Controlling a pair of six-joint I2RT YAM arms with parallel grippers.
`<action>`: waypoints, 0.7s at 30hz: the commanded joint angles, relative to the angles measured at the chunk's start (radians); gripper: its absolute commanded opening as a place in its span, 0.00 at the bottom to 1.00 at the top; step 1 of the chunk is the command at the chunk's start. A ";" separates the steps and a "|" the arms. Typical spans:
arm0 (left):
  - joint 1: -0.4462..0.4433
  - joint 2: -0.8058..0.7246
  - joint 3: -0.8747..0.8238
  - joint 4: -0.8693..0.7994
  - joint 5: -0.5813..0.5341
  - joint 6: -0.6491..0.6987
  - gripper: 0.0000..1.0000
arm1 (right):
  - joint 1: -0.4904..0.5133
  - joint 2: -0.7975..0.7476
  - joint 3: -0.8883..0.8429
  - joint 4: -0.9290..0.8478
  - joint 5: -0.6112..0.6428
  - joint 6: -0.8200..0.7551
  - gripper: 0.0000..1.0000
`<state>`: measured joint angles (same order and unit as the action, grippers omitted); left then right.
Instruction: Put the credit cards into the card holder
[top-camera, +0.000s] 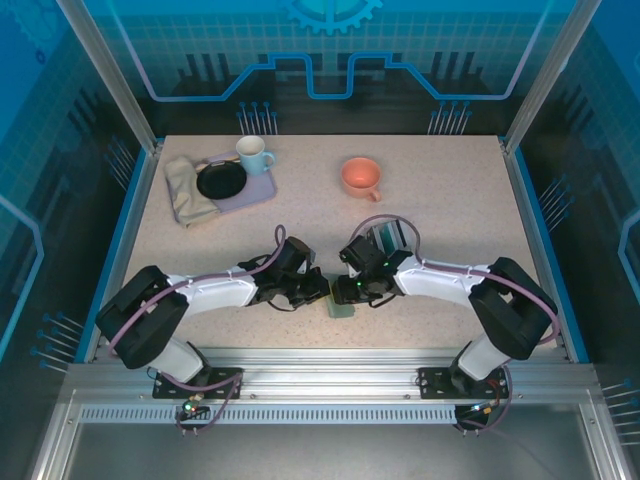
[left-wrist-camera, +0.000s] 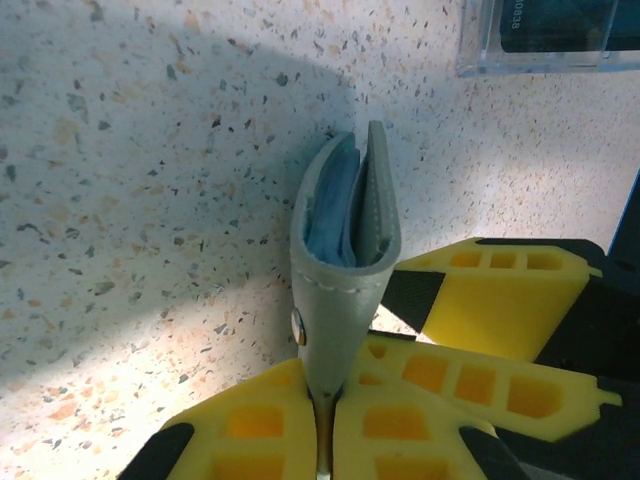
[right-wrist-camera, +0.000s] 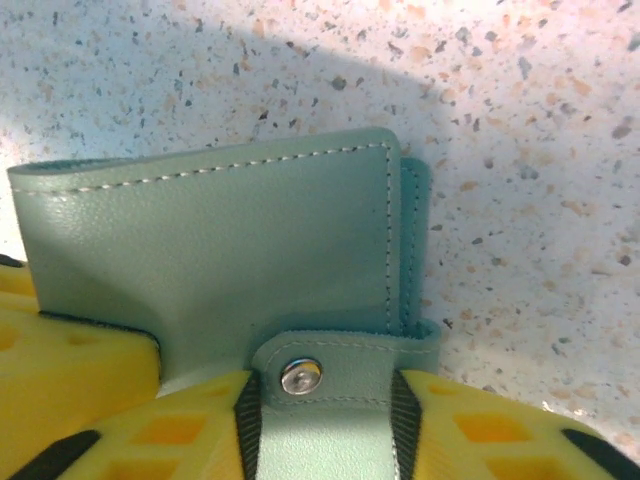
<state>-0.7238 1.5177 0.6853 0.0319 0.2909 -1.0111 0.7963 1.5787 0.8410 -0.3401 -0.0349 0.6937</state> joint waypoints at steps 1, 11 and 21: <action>-0.009 -0.047 0.008 0.013 0.049 0.035 0.08 | -0.001 0.040 0.019 -0.158 0.255 0.008 0.34; 0.014 -0.114 -0.054 -0.031 0.021 0.057 0.08 | -0.083 -0.100 -0.009 -0.227 0.232 -0.014 0.30; 0.015 -0.100 -0.024 -0.048 0.034 0.085 0.09 | -0.082 -0.143 0.027 -0.088 -0.121 -0.001 0.56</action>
<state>-0.7155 1.4239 0.6430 0.0040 0.2962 -0.9581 0.7128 1.4269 0.8398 -0.4786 -0.0166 0.6827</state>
